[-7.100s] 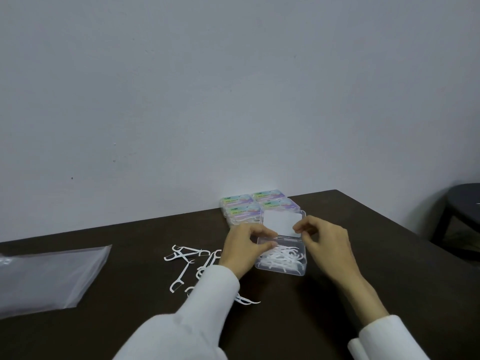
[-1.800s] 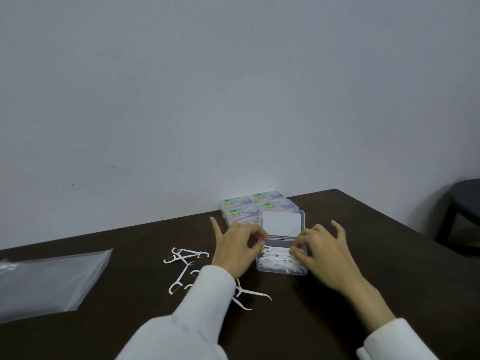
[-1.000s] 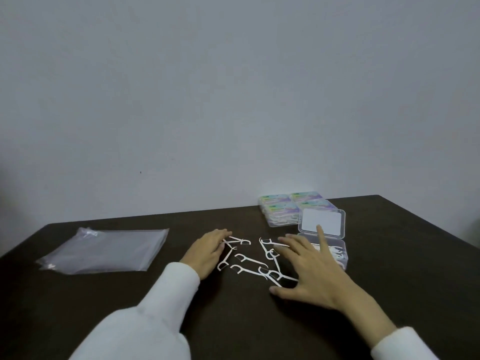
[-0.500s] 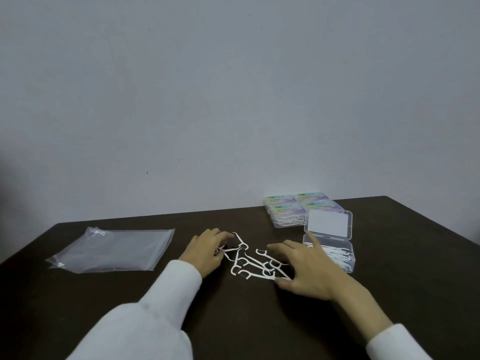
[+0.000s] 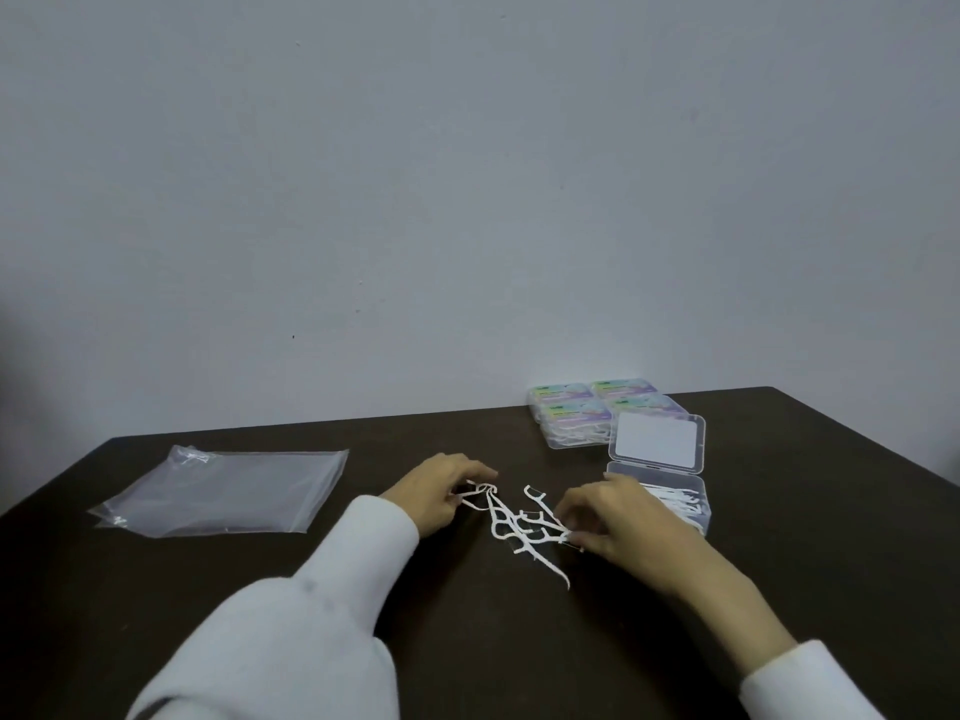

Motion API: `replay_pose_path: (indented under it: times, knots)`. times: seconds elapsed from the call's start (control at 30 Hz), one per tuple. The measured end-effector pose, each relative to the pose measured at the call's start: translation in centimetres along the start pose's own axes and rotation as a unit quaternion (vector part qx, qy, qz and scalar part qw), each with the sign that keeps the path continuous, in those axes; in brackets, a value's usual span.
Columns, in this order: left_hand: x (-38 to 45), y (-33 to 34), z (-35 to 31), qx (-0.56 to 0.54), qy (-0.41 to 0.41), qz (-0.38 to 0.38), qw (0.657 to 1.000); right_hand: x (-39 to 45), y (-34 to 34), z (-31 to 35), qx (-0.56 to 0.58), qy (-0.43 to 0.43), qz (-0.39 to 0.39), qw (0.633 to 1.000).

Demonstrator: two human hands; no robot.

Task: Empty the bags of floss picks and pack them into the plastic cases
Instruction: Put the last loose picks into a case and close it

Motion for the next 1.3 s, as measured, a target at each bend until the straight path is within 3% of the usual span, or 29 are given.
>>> replay_pose_path:
  times: [0.13,0.33,0.47,0.63,0.8,1.03,1.2,1.3]
  knots:
    - [-0.6,-1.3,0.9,-0.057,-0.017,-0.030,0.998,-0.5,-0.2,-0.3,0.008,0.015,0.016,1.000]
    - [-1.1,-1.2,2.2,-0.048,-0.043,-0.052,0.997,-1.1,-0.6,-0.8,-0.137,0.045,0.052,0.988]
    - [-0.9,-1.1,2.9,-0.081,-0.086,-0.016,0.993,-1.3,-0.8,-1.0,-0.130,0.068,0.051,0.988]
    - [-0.8,-0.7,2.6,0.005,-0.099,0.022,0.995,-1.1,-1.0,-0.8,-0.094,0.077,0.003,0.993]
    - [-1.7,-1.6,2.3,0.013,-0.088,-0.062,0.994,0.1,-1.4,-0.1,-0.075,0.068,-0.067,0.993]
    - [-3.0,-4.3,4.6,-0.056,-0.119,-0.202,0.971,4.4,0.2,1.4,-0.064,0.030,-0.085,0.994]
    - [-3.6,-4.7,6.4,-0.083,-0.142,-0.232,0.959,5.9,0.9,1.8,-0.071,0.040,-0.114,0.990]
    - [-3.6,-4.6,6.8,-0.100,-0.145,-0.234,0.956,5.9,1.9,1.8,-0.082,0.042,-0.064,0.994]
Point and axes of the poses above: each hand's wrist, its own x-axis towards the middle knuckle, its own y-axis out of the palm, z = x × y, the point moved 9 cm from there along x, towards the middle knuckle, and after that the axes turned 13 degrees about -y, right-handed, at the moved point
